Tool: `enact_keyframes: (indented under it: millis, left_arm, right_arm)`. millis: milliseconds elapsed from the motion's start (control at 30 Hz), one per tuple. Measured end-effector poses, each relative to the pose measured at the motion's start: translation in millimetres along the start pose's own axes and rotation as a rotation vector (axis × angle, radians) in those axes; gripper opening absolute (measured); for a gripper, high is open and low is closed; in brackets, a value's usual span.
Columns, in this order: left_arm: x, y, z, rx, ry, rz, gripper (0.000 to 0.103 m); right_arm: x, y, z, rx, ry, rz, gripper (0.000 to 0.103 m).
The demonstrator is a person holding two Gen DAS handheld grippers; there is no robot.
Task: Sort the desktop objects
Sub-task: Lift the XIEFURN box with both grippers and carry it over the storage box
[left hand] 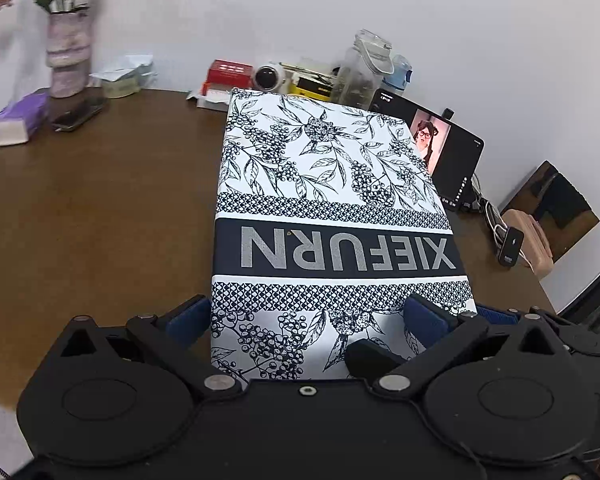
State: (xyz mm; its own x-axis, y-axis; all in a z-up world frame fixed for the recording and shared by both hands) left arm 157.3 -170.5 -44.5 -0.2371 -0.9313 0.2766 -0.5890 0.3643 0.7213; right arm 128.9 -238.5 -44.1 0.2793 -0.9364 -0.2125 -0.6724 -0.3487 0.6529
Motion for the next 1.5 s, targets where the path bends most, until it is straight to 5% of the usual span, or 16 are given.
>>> enact_keyframes:
  millis: [700,1500]
  left_arm:
    - [17,-144,-102,-0.055,0.011,0.010,0.101]
    - [20,-189,-115,-0.115,-0.005,-0.060,0.101]
  right_arm:
    - [62,-121,-84,-0.047,-0.038,-0.010,0.103]
    - [80,-163,-90,-0.109,-0.056,-0.068,0.103]
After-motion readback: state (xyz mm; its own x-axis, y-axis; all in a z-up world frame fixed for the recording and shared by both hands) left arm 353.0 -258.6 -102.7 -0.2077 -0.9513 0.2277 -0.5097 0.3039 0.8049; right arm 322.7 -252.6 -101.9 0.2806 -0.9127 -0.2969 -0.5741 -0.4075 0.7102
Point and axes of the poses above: each gripper's, at about its wrist camera, not at the fingertips, and y roughly against the way its jaws point, x to its right, z to its underside, the point moved 8 cm from there along -y, roughly the way its jaws point, and after that the axes turned 4 degrees about -x, right-handed, at the moved point
